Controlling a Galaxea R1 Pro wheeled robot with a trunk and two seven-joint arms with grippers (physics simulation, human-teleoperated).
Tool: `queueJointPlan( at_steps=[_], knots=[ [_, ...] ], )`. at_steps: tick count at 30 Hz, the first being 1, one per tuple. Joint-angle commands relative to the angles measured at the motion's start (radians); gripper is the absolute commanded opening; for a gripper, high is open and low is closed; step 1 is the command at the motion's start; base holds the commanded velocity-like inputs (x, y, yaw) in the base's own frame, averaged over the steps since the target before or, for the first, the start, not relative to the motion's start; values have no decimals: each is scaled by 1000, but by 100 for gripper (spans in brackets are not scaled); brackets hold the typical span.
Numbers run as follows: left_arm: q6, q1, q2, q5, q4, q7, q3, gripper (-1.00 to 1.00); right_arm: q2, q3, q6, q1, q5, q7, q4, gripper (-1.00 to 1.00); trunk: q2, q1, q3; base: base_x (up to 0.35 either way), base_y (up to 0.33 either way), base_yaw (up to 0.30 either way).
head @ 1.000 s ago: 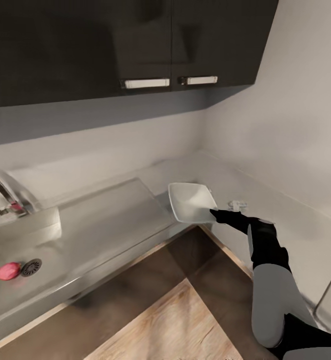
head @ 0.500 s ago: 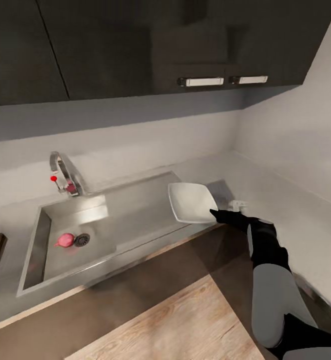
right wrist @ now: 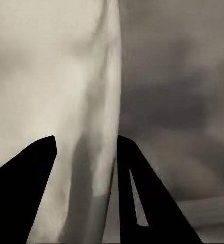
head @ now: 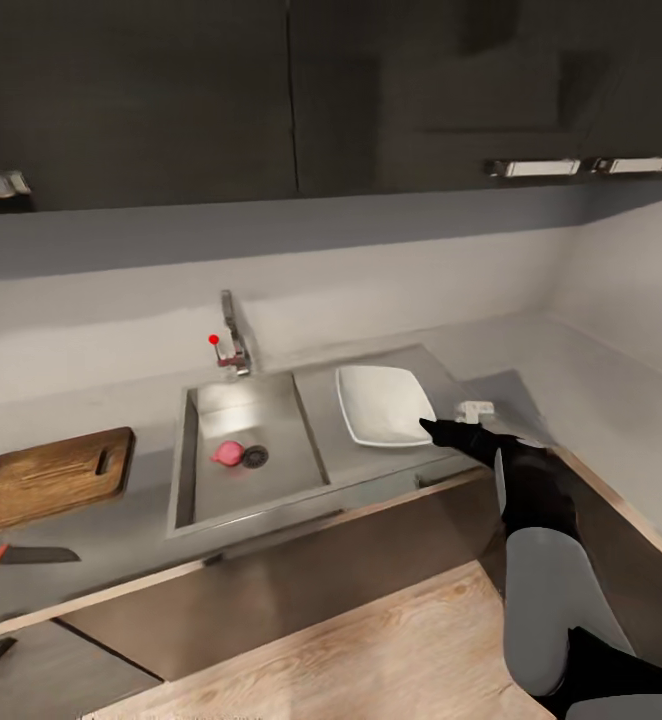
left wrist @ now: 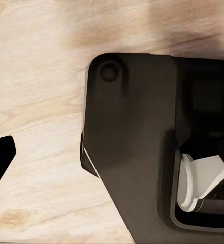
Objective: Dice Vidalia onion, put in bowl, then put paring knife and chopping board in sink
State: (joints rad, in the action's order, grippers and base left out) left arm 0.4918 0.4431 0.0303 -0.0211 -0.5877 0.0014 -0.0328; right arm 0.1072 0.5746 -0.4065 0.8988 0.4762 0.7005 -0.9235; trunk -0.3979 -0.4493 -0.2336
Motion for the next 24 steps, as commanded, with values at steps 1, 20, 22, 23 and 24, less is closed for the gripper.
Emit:
queueJointPlan(
  at_steps=[1,20,22,23,24],
  knots=[
    [1,0,0,-2,-1,0,-1,100,2,5,-5,2,5,8,-2,-100,-2,-1,-1,-6,309,286],
    [1,0,0,-1,-2,0,-1,100,1,5,-5,2,5,8,-2,-100,-2,-1,8,0,312,286],
    [1,0,0,-1,-2,0,-1,100,1,5,-5,2,5,8,-1,-100,-2,-1,9,0,313,286],
    [1,0,0,-1,-3,0,-1,100,1,5,-5,2,5,8,-1,-100,-2,-1,10,0,313,286],
    [1,0,0,-1,-3,0,-1,100,1,5,-5,2,5,8,-1,-100,-2,-1,10,0,313,286]
  ],
)
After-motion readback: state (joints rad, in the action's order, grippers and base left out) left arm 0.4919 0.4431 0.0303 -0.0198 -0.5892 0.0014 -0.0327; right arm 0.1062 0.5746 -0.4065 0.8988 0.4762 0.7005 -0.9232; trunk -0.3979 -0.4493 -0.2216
